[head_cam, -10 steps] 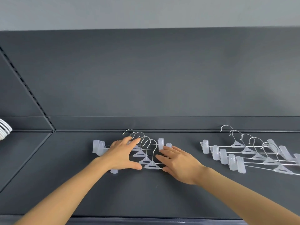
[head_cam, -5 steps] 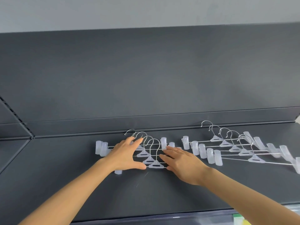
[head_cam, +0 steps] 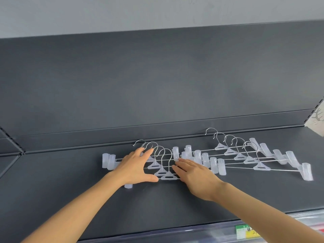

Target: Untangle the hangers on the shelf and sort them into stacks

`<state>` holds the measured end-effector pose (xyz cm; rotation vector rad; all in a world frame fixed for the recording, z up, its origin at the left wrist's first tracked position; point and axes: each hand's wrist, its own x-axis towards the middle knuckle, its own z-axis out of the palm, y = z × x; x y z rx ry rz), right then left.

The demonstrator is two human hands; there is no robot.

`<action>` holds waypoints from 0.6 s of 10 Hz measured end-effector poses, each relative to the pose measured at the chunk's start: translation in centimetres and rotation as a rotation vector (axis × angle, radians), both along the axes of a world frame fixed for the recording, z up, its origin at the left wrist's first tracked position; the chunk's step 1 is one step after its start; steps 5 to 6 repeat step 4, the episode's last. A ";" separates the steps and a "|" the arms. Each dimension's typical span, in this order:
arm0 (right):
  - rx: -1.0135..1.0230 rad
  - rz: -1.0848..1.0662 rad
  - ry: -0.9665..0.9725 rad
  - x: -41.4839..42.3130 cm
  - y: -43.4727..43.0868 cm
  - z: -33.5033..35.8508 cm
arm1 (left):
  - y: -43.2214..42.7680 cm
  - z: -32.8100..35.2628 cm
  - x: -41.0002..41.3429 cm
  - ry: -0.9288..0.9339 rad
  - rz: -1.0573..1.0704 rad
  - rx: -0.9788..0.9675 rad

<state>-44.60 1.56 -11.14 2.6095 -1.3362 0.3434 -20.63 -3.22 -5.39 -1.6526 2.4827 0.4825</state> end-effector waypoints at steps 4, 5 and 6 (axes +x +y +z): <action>0.021 -0.054 -0.033 -1.7 0.7 1.5 | 1.5 2.0 -1.1 -0.007 0.021 -0.090; 0.021 -0.054 -0.033 -1.7 0.7 1.5 | 1.5 2.0 -1.1 -0.007 0.021 -0.090; 0.021 -0.054 -0.033 -1.7 0.7 1.5 | 1.5 2.0 -1.1 -0.007 0.021 -0.090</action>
